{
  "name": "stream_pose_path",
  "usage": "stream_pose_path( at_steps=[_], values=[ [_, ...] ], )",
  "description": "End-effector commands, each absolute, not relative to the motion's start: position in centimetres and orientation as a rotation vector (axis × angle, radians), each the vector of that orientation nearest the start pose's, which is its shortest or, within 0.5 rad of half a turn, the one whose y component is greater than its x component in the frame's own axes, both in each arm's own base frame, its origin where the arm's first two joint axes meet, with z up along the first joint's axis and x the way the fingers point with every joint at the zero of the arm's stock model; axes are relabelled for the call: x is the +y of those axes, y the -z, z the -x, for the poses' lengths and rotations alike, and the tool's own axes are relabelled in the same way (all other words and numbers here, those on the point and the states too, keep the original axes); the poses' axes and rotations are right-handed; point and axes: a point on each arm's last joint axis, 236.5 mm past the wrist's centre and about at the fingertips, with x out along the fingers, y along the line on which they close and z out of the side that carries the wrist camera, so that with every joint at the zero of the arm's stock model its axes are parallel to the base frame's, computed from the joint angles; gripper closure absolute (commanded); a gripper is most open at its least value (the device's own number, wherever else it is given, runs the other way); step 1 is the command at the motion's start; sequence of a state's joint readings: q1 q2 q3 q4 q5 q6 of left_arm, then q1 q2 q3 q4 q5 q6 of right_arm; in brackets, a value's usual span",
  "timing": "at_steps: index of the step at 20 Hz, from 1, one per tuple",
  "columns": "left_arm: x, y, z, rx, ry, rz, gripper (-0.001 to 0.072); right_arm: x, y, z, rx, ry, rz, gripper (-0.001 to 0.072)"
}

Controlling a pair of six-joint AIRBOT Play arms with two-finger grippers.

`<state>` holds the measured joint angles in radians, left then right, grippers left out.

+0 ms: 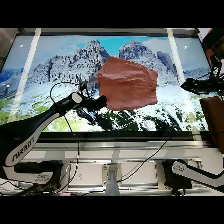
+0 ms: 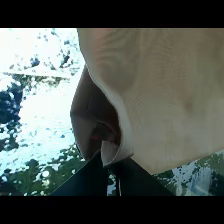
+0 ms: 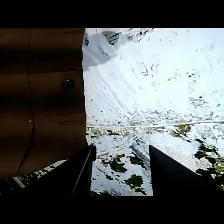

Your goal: Fold the clothes and pants, and hang the long-sleeved shirts on hangers.

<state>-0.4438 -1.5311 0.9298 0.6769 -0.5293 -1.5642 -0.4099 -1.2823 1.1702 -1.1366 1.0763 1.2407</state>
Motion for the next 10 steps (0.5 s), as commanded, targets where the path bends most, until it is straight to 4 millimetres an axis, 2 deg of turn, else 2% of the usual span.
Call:
stream_pose_path(
  at_steps=[1,3,5,7,10],
  values=[
    [-27.9,8.2,-37.2,1.217,0.374,0.619,0.0691,-7.4,-2.5,-39.5,1.100,-0.061,-0.339,0.0345],
    [-27.3,7.5,-36.7,1.206,0.409,0.521,0.0691,-6.1,0.1,-37.9,1.164,-0.081,-0.397,0.0337],
    [-26.8,6.0,-36.6,1.176,0.440,0.453,0.0691,-3.4,2.8,-36.0,1.219,-0.118,-0.527,0.0207],
    [-26.7,4.8,-36.5,1.153,0.456,0.440,0.0691,-0.5,4.1,-35.4,1.222,-0.157,-0.707,0.0202],
    [-26.6,4.7,-36.5,1.150,0.456,0.433,0.0691,2.9,5.6,-35.3,1.230,-0.190,-0.906,0.0202]
  ],
)
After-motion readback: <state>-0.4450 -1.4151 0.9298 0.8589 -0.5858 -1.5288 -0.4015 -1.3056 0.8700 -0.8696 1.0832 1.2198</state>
